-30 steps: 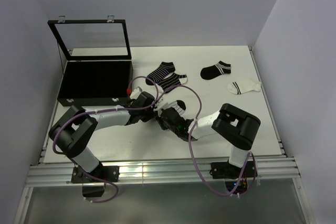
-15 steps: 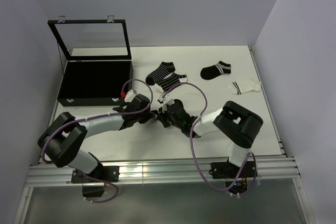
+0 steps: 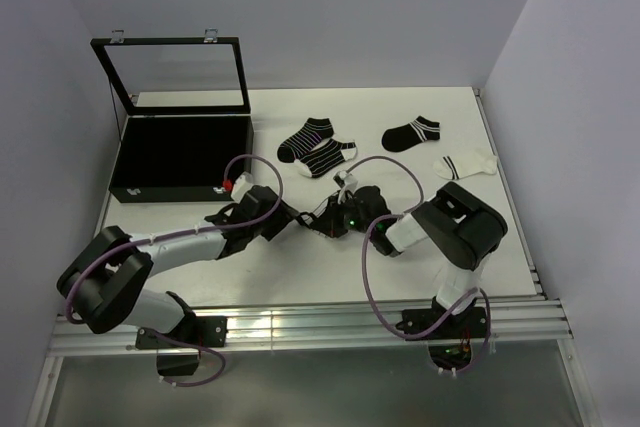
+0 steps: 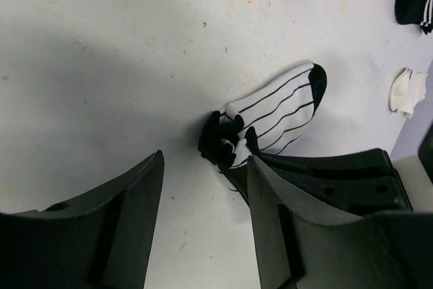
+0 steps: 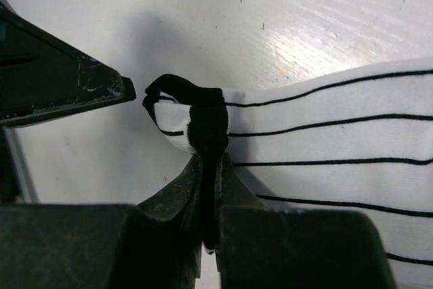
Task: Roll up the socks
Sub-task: Roll the sock at the center of the board.
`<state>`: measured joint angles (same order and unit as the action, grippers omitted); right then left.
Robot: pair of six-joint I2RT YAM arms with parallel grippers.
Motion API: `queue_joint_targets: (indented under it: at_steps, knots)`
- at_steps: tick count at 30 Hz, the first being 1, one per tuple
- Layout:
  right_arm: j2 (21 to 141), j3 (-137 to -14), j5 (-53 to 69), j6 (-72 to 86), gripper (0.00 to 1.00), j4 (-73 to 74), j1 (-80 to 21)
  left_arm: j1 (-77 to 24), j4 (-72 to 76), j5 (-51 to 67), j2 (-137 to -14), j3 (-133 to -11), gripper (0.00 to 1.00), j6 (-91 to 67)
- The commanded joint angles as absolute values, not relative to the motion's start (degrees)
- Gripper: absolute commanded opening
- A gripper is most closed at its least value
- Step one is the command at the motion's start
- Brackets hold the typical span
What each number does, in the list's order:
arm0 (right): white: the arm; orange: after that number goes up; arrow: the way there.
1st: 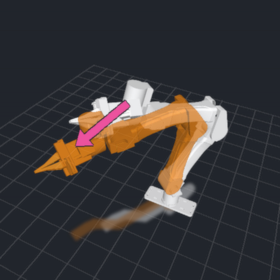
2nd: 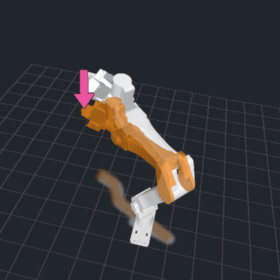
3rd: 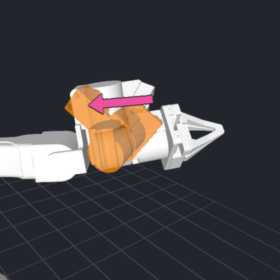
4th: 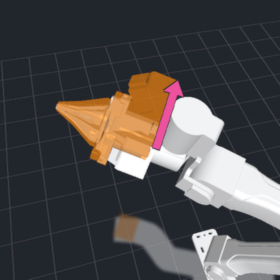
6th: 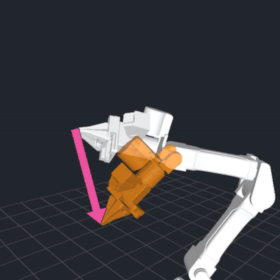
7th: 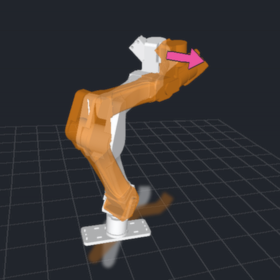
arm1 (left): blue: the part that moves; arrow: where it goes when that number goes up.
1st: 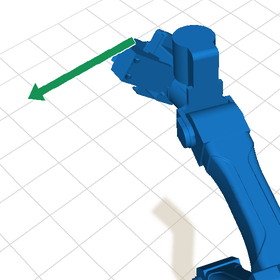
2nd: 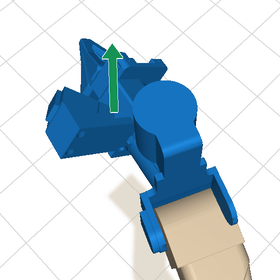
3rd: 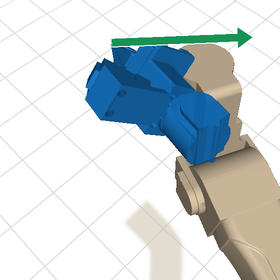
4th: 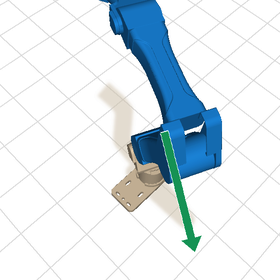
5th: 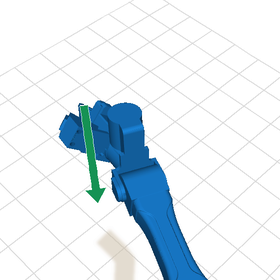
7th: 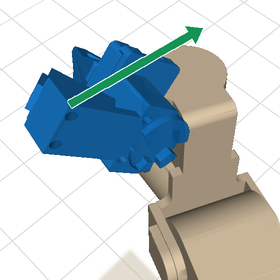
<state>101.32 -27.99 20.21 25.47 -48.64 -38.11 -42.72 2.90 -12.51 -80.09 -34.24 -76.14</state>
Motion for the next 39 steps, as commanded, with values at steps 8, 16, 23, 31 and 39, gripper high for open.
queue_joint_targets:
  at_steps: [8,16,23,31,39]
  knots:
    - [111.0,-24.96,36.12,41.74,0.0,-64.41,-30.77,-43.42,14.31,-9.14,-83.58,-33.4,0.59,-74.01]
    - [112.94,-26.19,36.47,42.71,0.0,-62.23,-29.27,-44.56,16.7,-8.44,-85.08,-31.82,0.55,-72.6]
    - [113.55,-26.63,36.39,43.24,0.0,-60.91,-28.92,-45.35,19.25,-8.7,-87.53,-31.46,0.45,-72.25]
    - [113.91,-27.16,36.65,43.33,0.0,-59.94,-28.74,-45.53,20.39,-9.67,-91.76,-34.1,0.43,-71.19]
    - [114.26,-27.6,37.26,43.42,0.0,-59.06,-28.56,-45.53,22.14,-10.11,-93.16,-34.02,0.45,-71.98]
